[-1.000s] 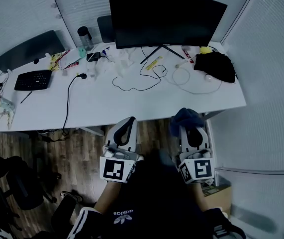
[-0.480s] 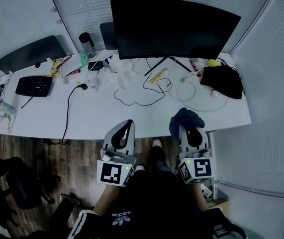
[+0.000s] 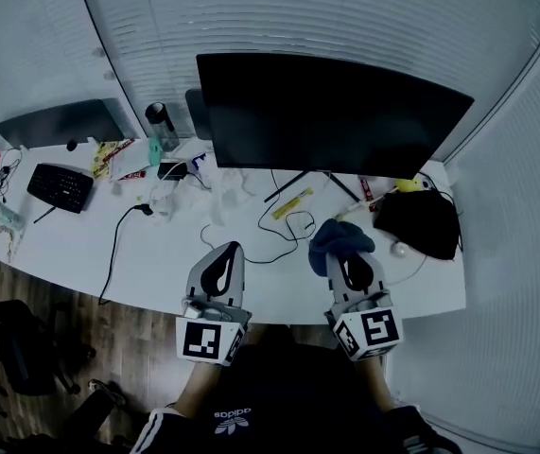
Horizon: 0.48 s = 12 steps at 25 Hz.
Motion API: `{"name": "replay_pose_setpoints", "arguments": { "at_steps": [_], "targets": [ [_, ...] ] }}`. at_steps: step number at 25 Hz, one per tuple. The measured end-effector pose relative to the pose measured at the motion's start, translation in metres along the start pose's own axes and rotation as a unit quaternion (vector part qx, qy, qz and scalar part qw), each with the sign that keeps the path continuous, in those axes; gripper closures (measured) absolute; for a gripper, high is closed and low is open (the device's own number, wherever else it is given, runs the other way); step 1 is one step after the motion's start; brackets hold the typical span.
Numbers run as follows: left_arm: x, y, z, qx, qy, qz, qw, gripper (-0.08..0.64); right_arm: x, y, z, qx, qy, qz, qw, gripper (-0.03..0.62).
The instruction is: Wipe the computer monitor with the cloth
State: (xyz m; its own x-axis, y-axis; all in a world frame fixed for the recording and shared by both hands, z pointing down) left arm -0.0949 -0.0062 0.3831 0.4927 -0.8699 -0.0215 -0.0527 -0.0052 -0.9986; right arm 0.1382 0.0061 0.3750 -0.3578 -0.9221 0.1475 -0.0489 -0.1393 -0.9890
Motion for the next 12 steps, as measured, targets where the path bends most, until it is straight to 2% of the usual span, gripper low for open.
{"name": "replay_pose_setpoints", "arguments": {
  "at_steps": [4,12],
  "targets": [
    [0.022,-0.002,0.005,-0.002,0.02,-0.007,0.9998,0.554,0.021,0.018,0.025,-0.012,0.035,0.024,0.999,0.548],
    [0.035,-0.016,-0.006,-0.008,0.033,-0.03,0.999,0.555,0.066,0.059,0.031,-0.018,0.058,0.081,0.995,0.543]
  ]
}}
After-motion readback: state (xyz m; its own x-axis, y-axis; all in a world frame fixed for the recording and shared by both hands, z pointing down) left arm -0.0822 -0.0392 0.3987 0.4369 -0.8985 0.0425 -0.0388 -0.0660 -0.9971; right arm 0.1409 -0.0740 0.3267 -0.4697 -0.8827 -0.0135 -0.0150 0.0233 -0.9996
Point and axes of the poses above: the fingertips, and each gripper's own axes: x forward along the fingers, z to its right, y out of its top, the point moved 8 cm from there along -x, backward along the fingers, and after that the axes turned 2 degrees about -z, right-handed, at the moved point
